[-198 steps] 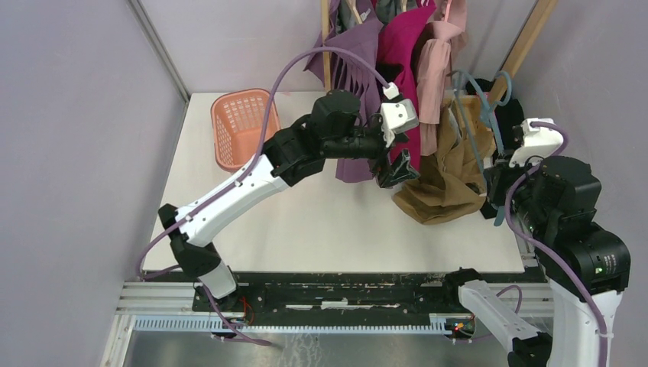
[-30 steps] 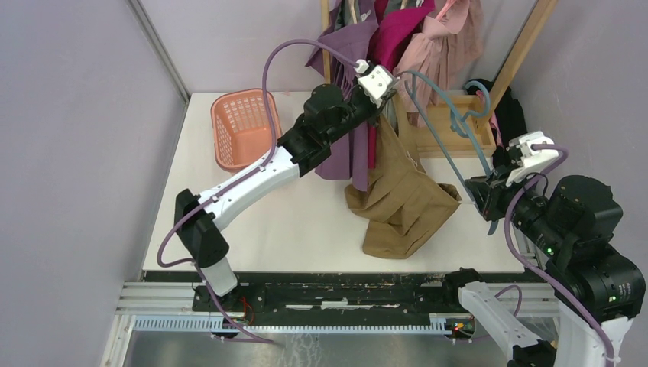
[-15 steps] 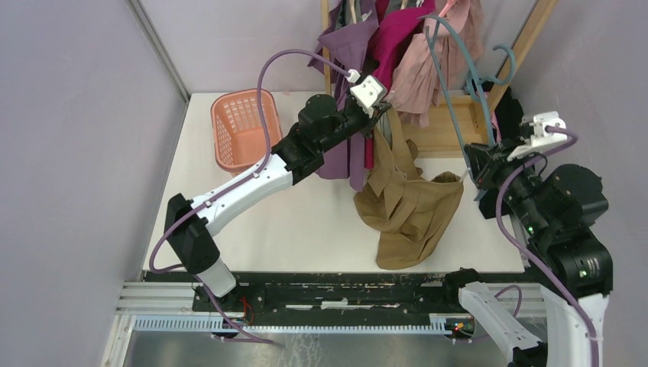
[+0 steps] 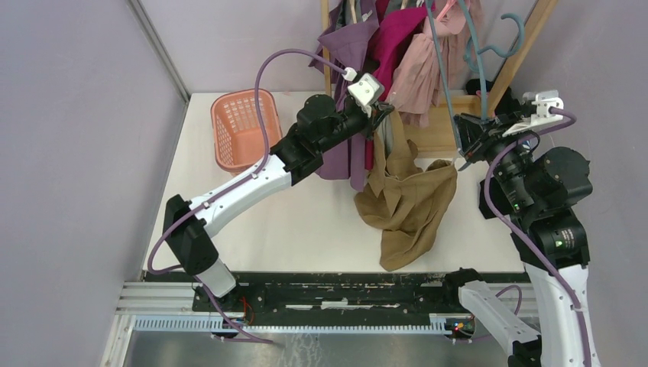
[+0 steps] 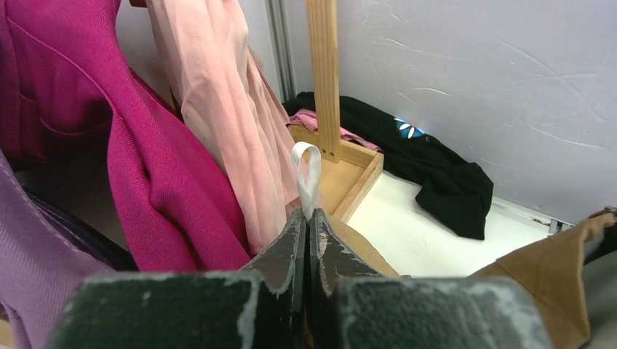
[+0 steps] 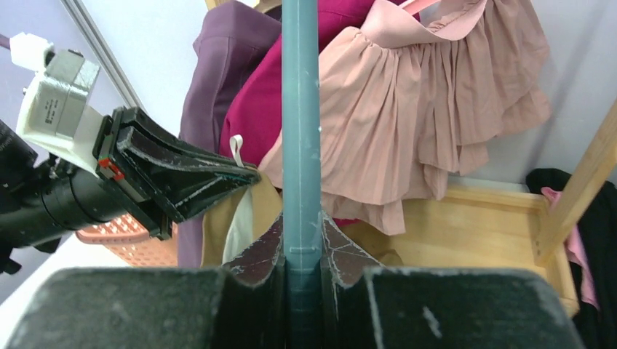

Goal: Remove the skirt from the hanger

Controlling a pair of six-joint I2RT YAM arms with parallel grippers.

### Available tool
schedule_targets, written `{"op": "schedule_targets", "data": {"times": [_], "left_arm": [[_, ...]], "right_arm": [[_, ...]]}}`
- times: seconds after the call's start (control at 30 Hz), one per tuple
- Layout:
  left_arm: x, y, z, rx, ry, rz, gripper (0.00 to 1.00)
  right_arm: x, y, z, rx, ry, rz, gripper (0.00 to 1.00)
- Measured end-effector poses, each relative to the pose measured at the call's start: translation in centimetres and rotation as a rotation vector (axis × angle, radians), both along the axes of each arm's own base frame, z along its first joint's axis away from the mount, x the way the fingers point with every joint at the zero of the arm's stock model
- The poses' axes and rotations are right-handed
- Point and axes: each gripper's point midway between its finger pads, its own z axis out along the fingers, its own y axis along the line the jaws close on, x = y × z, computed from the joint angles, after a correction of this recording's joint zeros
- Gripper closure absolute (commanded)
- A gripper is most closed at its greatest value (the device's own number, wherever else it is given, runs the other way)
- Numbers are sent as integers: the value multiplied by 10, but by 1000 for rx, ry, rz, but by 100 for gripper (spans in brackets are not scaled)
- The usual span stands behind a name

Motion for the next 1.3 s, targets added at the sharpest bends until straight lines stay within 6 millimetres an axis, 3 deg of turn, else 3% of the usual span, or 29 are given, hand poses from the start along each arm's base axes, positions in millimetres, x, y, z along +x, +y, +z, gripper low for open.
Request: {"op": "schedule_targets", "data": {"times": [0.33,0.6,0.83,1.03,1.3], "left_arm": [[-6,2,0,9,16,-6,97],[-12,12,11,3,12,7,97],[-14,17,7,12,20,22,97],[-14,24,5,22,30,46,97],[-12,25,-1,37,42,56,97]], "right_arm": [[32,11,8,110,-89,15,99],[45,31,46,254,-174,113,99],[45,35,71,373,-257,155,99],[65,44,64,445,-213,185,99],[82,46,55,420,-206,159,99]]}}
